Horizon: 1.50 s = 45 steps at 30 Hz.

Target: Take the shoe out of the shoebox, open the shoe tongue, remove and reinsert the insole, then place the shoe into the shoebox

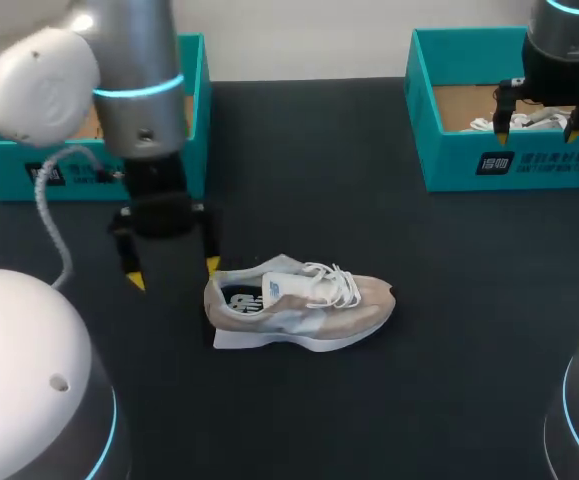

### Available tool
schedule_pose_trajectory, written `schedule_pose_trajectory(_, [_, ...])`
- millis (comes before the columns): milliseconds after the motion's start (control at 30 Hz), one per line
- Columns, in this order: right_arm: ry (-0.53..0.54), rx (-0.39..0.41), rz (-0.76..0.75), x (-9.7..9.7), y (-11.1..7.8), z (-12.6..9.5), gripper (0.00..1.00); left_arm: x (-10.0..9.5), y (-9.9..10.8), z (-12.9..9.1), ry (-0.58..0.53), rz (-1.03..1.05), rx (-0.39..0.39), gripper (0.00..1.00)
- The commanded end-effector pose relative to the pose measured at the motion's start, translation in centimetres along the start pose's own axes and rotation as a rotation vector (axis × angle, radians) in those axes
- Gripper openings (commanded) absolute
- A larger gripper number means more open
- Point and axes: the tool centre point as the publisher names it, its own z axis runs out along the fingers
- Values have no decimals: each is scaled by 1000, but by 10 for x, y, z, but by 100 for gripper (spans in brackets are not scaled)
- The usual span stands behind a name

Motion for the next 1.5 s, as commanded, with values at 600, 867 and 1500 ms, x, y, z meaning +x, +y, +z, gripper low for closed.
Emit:
schedule_pose_trajectory(600, [1, -1, 1, 0, 0, 0, 100, 35, 18, -9, -431, -244, 205, 100])
schedule_pose_trajectory(867, [1, -1, 1, 0, 0, 0, 100, 54, 24, -7, -669, -517, 350, 100])
schedule_pose_trajectory(1500, [1, -1, 1, 0, 0, 0, 100, 71, 20, -2, -856, -832, 657, 100])
